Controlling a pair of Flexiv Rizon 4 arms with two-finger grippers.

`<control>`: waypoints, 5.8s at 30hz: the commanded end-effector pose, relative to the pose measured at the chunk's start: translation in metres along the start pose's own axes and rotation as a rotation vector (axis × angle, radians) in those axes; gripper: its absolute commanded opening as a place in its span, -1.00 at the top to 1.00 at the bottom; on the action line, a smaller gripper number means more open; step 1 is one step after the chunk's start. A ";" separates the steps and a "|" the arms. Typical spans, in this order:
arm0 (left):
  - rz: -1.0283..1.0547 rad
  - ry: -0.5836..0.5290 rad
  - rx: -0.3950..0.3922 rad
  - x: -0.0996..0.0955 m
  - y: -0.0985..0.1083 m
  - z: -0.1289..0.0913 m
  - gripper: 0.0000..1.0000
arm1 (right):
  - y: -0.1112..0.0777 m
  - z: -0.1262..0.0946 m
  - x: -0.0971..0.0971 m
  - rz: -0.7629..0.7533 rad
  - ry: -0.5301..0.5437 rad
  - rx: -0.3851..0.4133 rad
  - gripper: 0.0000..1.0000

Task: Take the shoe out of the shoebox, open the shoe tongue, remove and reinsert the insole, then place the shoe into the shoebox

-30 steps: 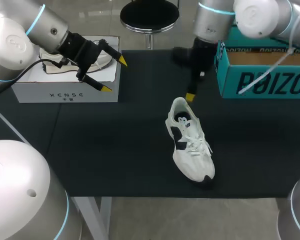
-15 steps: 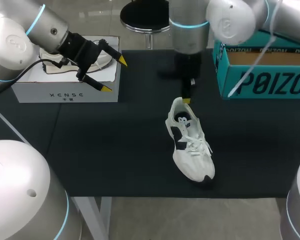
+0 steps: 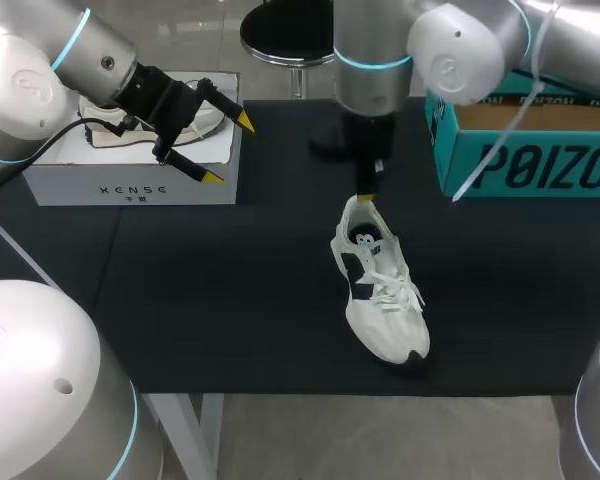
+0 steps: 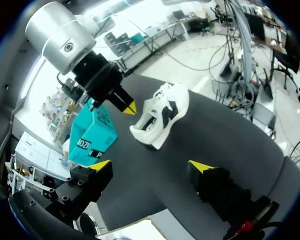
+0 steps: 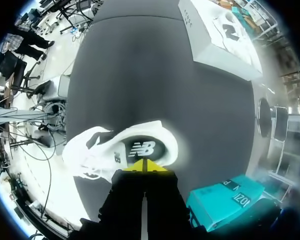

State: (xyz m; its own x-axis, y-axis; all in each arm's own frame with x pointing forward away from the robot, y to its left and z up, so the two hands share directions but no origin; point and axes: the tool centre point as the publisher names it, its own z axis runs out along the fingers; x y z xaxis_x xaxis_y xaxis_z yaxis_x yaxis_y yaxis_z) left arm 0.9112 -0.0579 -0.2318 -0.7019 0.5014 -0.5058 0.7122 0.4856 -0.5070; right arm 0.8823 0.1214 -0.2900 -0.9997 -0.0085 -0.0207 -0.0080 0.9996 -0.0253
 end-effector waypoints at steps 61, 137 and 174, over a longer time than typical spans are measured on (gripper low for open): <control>0.001 0.003 -0.003 -0.001 0.000 0.000 -1.00 | 0.007 0.090 -0.048 -0.030 0.112 -0.068 -0.35; 0.001 0.003 -0.003 -0.001 0.000 0.000 -1.00 | -0.069 -0.141 0.005 0.817 0.090 0.267 1.00; 0.001 0.003 -0.003 -0.001 0.000 0.000 -1.00 | -0.069 -0.141 0.005 0.817 0.090 0.267 1.00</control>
State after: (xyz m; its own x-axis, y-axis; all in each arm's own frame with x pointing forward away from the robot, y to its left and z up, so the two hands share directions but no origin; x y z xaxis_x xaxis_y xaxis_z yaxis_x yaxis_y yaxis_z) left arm 0.9112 -0.0579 -0.2318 -0.7020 0.5014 -0.5058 0.7121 0.4857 -0.5070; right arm 0.8752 0.0560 -0.1495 -0.6887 0.7229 -0.0565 0.7076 0.6530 -0.2700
